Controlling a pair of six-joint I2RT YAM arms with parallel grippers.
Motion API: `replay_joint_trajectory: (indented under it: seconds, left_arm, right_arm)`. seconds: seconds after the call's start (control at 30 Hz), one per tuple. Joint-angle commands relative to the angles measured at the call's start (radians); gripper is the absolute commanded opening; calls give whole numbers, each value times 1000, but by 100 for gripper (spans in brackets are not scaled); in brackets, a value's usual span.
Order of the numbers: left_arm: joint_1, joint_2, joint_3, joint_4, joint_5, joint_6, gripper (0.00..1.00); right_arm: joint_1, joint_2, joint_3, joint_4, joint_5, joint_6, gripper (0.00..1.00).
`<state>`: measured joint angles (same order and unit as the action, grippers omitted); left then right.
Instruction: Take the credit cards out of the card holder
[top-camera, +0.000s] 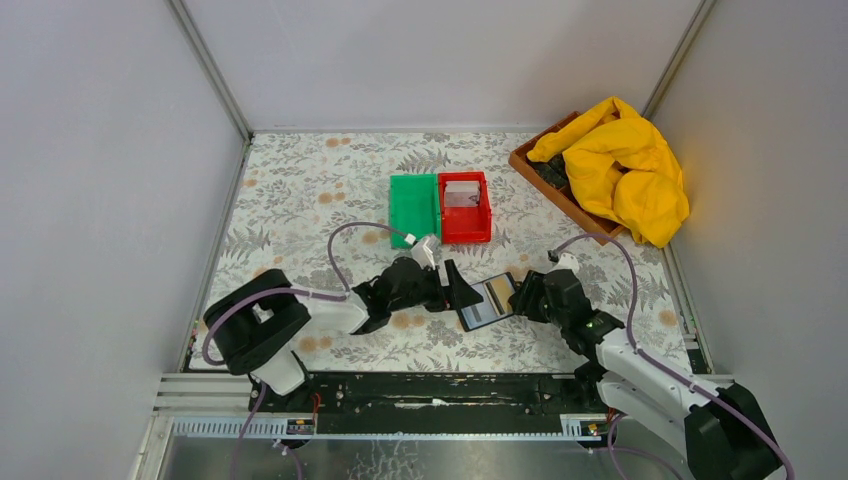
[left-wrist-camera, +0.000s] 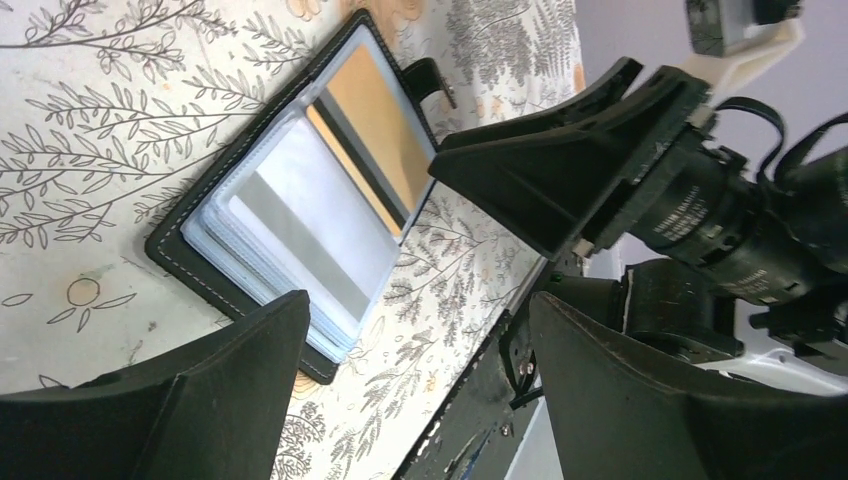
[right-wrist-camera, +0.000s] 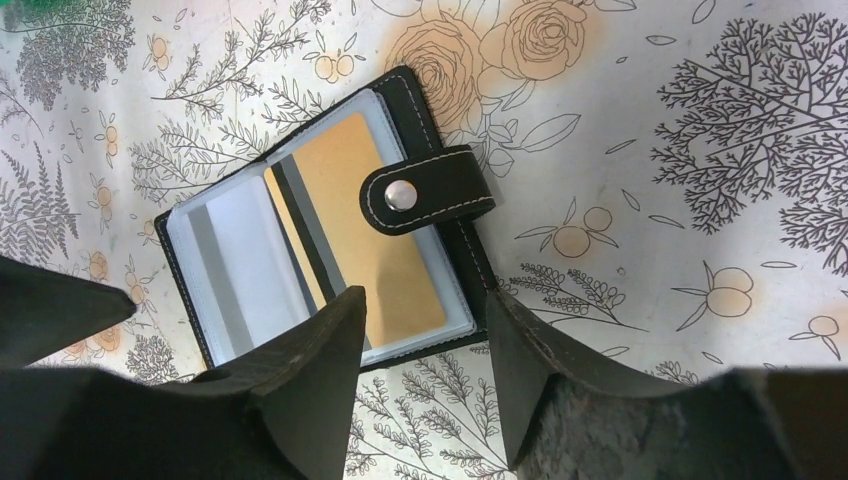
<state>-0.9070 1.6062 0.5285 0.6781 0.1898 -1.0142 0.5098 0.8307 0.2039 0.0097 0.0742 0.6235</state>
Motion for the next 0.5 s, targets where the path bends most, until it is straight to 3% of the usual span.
replay_joint_trajectory:
  seconds: [0.0,0.13,0.47]
  left_arm:
    - [7,-71,-17,-39,-24,36,88]
    - [6,-118,-22,-78,-32,48,89]
    - [8,-151,-13,-105,-54,46,91]
  right_arm:
    - [5,30,11,6,61,0,56]
    - [4,95,23,26,19,-1,55]
    - [6,15,6,81,-175,76,45]
